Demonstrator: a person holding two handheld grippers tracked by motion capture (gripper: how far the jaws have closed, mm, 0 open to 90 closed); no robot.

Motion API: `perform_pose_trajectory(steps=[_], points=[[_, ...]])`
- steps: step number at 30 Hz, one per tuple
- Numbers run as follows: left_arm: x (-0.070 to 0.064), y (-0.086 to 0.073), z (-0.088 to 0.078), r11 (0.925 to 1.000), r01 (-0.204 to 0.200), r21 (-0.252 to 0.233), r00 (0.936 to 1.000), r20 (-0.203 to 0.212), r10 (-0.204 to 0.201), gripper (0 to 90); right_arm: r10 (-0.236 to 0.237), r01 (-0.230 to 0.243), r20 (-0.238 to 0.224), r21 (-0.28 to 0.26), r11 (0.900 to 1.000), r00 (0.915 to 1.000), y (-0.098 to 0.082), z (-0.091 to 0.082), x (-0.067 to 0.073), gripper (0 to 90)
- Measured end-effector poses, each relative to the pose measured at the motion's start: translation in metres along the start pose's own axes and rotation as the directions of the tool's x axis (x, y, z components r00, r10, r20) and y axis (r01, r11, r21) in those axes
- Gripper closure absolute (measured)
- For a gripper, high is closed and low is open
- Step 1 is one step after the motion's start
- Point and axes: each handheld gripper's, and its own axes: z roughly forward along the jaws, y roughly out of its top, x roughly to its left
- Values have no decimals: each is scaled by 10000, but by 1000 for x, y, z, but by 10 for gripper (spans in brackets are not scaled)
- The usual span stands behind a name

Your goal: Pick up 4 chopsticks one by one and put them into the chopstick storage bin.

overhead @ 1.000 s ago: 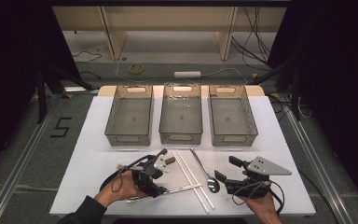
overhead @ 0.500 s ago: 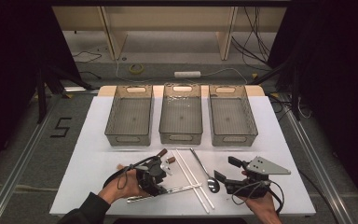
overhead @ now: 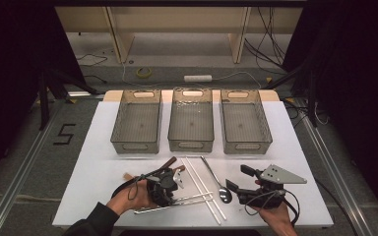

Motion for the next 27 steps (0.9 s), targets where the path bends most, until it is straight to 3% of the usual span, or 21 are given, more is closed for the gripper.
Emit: perform_pose_trajectory(steps=[10,15,21,27], points=[[-1,-1,1,10000,-93,6,10000,-6,93,819,-1,1,-16,35,10000,10000,0,0,0,261],[-2,-1,1,9993,-381,11,9993,-39,381,837,-1,1,-25,42,10000,10000,0,0,0,261],[-3,-2,0,9982,-571,-203,9982,-185,567,850,7,-7,-52,46,10000,10000,0,0,0,263],[-2,-1,-8,9969,-433,-660,9988,-245,418,852,9,-9,-56,42,10000,10000,0,0,0,263]])
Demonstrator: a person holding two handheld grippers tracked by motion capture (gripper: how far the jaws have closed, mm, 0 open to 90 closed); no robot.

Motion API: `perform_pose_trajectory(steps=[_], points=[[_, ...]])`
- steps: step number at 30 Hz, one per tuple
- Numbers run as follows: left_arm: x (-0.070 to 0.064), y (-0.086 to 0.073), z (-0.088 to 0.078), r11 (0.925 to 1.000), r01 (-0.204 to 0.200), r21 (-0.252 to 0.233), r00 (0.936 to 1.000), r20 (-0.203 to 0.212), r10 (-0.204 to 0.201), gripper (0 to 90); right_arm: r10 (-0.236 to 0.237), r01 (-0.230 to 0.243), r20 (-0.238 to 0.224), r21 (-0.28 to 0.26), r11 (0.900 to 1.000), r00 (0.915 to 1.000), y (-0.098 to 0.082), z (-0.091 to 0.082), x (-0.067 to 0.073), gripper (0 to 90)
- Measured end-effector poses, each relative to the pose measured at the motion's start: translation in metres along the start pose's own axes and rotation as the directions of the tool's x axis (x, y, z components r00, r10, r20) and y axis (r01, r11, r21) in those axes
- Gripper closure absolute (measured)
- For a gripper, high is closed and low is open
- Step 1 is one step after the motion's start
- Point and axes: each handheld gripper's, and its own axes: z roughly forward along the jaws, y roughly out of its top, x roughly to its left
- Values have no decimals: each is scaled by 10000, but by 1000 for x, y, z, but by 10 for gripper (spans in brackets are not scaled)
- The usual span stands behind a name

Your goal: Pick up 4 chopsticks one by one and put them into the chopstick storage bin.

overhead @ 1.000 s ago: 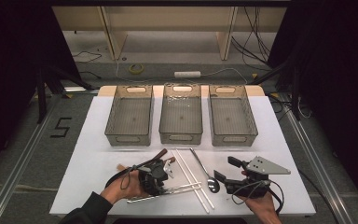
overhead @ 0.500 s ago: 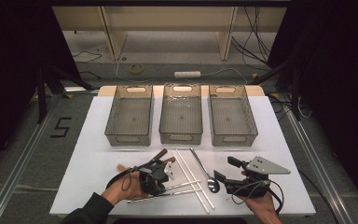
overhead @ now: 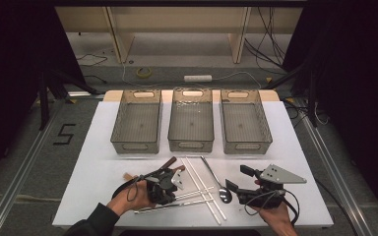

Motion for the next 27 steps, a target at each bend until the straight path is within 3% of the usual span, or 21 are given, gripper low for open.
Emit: perform_pose_trajectory(steps=[3,12,19,23,27], points=[[1,0,-5,9991,209,-361,9998,25,-208,852,-1,1,2,1,10000,10000,0,0,0,263],[6,2,-23,9900,744,-1195,9954,-514,-810,852,-3,3,22,-14,10000,10000,0,0,-1,263],[17,2,-43,9711,1320,-1987,9846,-870,-1516,852,36,-36,17,-6,10000,10000,0,0,-1,264],[28,0,-53,9537,1740,-2451,9734,-1038,-2043,852,55,-55,13,-5,10000,10000,0,0,-1,263],[38,-3,-62,9357,2119,-2820,9578,-1305,-2562,852,81,-81,27,14,10000,10000,0,0,-1,263]])
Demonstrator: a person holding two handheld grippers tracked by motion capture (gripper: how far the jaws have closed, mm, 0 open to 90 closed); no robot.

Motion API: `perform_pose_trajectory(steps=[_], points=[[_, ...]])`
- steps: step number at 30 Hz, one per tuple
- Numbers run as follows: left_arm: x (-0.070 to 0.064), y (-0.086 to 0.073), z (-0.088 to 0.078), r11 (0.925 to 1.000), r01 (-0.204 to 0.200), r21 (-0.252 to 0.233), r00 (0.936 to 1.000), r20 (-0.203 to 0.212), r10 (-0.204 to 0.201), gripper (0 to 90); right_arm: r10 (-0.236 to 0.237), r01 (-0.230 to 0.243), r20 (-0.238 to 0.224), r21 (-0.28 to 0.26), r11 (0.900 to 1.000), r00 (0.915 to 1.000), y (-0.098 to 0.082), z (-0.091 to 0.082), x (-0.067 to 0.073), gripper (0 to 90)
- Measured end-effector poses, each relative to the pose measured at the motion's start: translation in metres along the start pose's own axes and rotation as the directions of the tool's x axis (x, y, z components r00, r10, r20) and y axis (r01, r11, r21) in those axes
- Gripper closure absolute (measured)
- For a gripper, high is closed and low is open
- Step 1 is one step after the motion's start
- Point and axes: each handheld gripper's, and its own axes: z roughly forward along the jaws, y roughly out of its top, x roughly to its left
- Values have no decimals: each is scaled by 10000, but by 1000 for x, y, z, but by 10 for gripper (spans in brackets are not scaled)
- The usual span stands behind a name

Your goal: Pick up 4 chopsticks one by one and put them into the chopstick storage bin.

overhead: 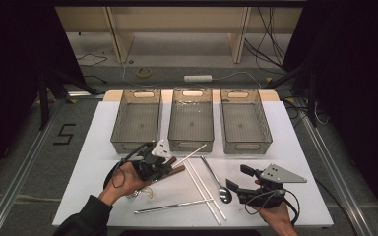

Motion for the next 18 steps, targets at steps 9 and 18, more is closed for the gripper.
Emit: perform_pose_trajectory(steps=[9,18], points=[[29,1,-14,9924,1040,-660,9922,-622,-1081,852,19,-19,-4,14,10000,10000,0,0,0,263],[49,4,-23,9833,1452,-1097,9803,-1187,-1580,853,24,-24,-19,24,10000,10000,0,1,0,263]])
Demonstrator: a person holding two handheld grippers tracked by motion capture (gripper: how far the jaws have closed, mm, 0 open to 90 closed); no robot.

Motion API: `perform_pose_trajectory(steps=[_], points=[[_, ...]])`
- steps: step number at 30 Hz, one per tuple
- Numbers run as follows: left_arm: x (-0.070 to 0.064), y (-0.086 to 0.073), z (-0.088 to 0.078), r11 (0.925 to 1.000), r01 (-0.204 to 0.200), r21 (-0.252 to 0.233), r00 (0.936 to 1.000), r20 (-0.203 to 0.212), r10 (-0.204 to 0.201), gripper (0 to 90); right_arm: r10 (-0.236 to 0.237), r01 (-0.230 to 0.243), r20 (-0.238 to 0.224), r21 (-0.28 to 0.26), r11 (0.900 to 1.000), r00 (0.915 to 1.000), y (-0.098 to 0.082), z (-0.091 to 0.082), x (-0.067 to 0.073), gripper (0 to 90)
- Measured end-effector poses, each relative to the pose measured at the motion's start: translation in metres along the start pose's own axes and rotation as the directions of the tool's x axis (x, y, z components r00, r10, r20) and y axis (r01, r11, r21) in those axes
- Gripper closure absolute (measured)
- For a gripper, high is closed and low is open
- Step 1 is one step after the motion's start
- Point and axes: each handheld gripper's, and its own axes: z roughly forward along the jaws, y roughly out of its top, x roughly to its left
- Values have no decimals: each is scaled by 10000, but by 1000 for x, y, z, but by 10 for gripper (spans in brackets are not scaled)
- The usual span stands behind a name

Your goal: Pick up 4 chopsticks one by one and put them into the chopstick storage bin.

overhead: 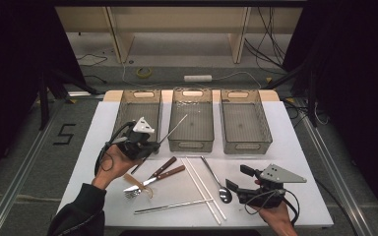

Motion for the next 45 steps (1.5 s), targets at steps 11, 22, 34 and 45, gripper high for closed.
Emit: perform_pose_trajectory(steps=[11,22,34,45], points=[[35,9,-2,9960,728,-515,9937,-815,-768,852,10,-10,-14,26,10000,10000,0,0,0,263],[72,14,-2,9835,1500,-1010,9753,-1482,-1639,852,-2,2,-47,24,10000,10000,0,1,0,264],[106,13,7,9690,2104,-1294,9458,-2239,-2352,852,36,-35,-95,75,10000,9999,-1,1,0,264],[123,5,21,9529,2642,-1492,9226,-2489,-2948,852,46,-45,-135,102,9999,9999,-1,2,0,263]])
